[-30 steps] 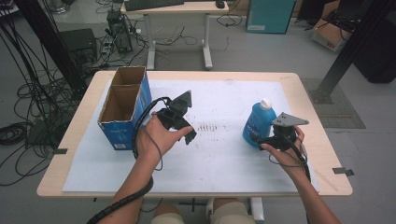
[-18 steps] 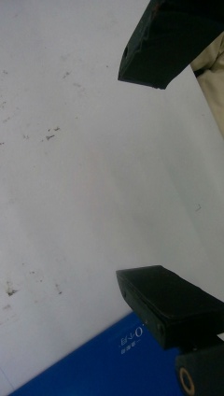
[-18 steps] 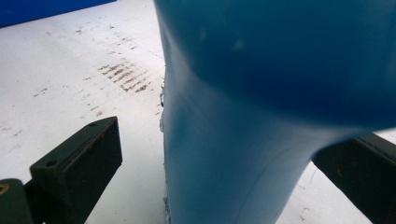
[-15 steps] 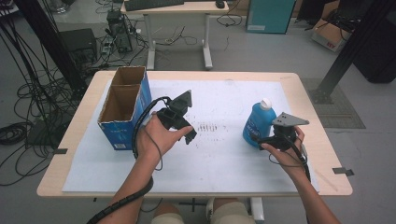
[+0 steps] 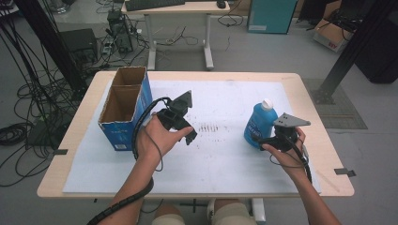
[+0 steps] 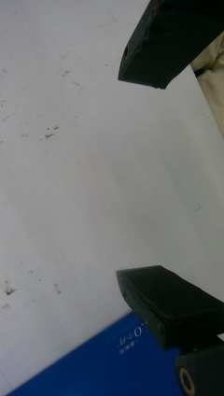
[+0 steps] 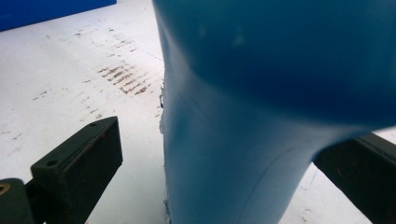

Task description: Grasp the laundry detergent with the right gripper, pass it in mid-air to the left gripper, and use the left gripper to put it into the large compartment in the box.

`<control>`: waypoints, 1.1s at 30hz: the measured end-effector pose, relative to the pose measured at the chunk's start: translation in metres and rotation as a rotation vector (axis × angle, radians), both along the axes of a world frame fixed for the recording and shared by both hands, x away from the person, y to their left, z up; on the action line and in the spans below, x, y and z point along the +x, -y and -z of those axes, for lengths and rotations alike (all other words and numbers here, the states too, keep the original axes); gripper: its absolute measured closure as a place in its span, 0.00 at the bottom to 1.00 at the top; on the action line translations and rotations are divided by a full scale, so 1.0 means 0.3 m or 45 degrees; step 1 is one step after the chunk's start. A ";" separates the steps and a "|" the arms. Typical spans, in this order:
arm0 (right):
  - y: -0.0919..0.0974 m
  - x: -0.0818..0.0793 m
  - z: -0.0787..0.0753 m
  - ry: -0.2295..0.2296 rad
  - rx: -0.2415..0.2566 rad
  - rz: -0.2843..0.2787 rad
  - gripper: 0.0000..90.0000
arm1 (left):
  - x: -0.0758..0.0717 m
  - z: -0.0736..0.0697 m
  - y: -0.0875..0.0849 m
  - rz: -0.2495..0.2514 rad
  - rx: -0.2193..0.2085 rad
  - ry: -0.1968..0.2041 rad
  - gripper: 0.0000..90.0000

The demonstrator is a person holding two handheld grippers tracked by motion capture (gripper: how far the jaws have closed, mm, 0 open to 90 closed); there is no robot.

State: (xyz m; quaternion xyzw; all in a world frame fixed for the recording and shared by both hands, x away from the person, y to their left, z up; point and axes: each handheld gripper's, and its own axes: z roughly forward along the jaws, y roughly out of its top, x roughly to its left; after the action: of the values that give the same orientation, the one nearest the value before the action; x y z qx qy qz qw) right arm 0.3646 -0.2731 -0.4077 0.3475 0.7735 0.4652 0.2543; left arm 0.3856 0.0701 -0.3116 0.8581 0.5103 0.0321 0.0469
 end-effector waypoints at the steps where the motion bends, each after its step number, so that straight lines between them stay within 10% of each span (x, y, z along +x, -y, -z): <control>1: 0.000 0.000 0.000 0.000 0.000 0.000 0.02 | 0.000 0.000 0.000 0.000 0.000 0.000 0.07; 33: -0.006 0.008 0.037 -0.002 0.040 -0.003 0.42 | 0.001 0.013 -0.008 -0.005 -0.003 -0.011 0.07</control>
State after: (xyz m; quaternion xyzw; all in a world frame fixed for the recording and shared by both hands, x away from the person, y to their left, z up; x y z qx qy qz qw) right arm 0.3670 -0.2714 -0.4188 0.3510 0.7667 0.4771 0.2476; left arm 0.3858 0.0723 -0.3155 0.8571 0.5124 0.0278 0.0457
